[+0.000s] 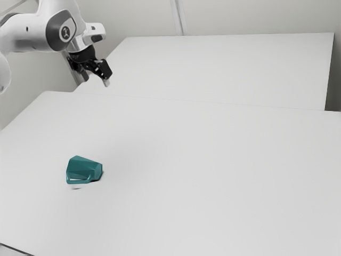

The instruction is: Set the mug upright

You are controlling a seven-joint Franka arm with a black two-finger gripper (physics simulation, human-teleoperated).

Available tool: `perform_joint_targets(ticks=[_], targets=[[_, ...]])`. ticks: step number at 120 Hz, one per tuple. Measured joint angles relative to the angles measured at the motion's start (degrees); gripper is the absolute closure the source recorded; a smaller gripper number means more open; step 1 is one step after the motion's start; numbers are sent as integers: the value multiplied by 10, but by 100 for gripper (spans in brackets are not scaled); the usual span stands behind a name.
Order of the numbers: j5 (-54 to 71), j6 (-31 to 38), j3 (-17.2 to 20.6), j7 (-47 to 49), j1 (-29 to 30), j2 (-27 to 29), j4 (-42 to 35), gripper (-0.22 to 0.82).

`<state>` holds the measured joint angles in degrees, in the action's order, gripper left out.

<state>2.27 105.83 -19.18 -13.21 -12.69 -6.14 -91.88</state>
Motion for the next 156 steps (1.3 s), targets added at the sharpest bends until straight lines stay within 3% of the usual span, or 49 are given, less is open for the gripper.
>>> perform_joint_targets(ticks=[19,38,44,50,66,74,89,122,156], targets=[[-28,-2,-8,-2,-3,64,-53,0],[-154,-49,-134,-13,-78,45,-76,0],[-205,-62,-152,-21,-63,33,-97,0],[-243,-73,-158,-29,-7,30,-121,0],[-302,-100,-152,-48,230,28,-177,0],[-321,-113,-150,-58,296,11,-187,0],[-352,-130,-140,-81,266,-37,-188,0],[-420,-172,-100,-145,306,-140,-161,0],[-518,-190,-85,-189,305,-176,-157,0]])
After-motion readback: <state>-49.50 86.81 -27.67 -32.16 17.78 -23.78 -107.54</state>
